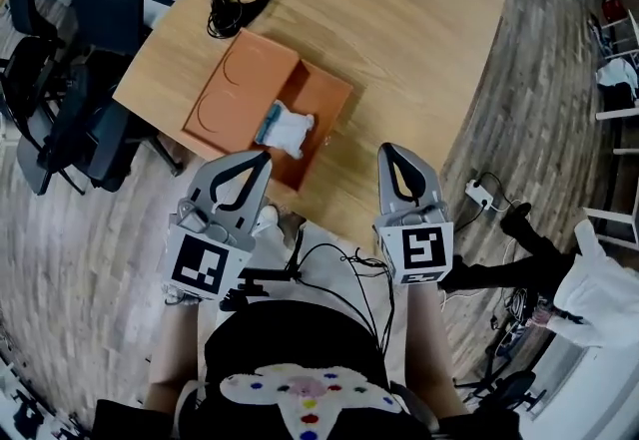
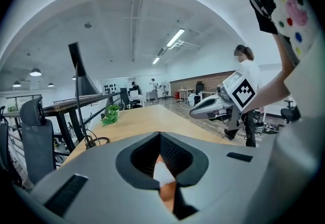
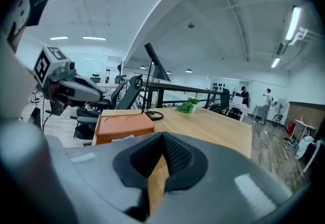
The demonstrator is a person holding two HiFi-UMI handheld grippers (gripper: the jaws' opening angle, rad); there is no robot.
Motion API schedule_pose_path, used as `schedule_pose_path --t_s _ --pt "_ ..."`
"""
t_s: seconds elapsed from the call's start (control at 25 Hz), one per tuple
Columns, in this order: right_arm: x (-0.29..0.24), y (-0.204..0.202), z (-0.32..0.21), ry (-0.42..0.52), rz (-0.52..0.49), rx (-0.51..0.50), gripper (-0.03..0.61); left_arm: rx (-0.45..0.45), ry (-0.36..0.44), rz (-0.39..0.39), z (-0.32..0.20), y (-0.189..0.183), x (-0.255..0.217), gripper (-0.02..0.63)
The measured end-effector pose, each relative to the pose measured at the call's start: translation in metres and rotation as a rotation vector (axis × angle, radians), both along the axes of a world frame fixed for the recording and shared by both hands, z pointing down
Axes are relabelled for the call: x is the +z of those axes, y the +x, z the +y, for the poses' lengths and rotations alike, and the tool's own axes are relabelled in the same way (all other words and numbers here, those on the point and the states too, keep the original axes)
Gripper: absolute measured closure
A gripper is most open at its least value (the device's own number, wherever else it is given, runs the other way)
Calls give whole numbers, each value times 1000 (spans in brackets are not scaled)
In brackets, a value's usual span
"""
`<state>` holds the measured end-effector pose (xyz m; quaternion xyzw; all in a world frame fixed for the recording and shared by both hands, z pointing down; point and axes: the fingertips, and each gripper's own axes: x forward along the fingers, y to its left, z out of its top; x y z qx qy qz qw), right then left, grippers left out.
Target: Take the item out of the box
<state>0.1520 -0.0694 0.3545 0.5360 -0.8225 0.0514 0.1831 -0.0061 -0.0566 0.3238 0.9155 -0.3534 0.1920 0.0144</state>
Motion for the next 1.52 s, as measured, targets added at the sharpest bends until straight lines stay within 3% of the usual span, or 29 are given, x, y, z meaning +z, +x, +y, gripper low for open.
schedule_pose_path --t_s 0.56,0.6,0.64,1.16,1.52 --pt "-40 7 20 33 -42 86 569 16 -31 18 -16 8 -4 615" --pt "-40 7 20 30 -40 87 571 21 -45 18 -17 9 -2 602" --pt "-39 8 20 29 -37 86 571 28 -58 12 -18 11 1 537" --pt "-30 15 30 3 -40 108 571 139 -94 -166 -23 34 40 531" --pt "-20 21 33 -21 -54 138 569 171 -186 -244 -29 46 87 520"
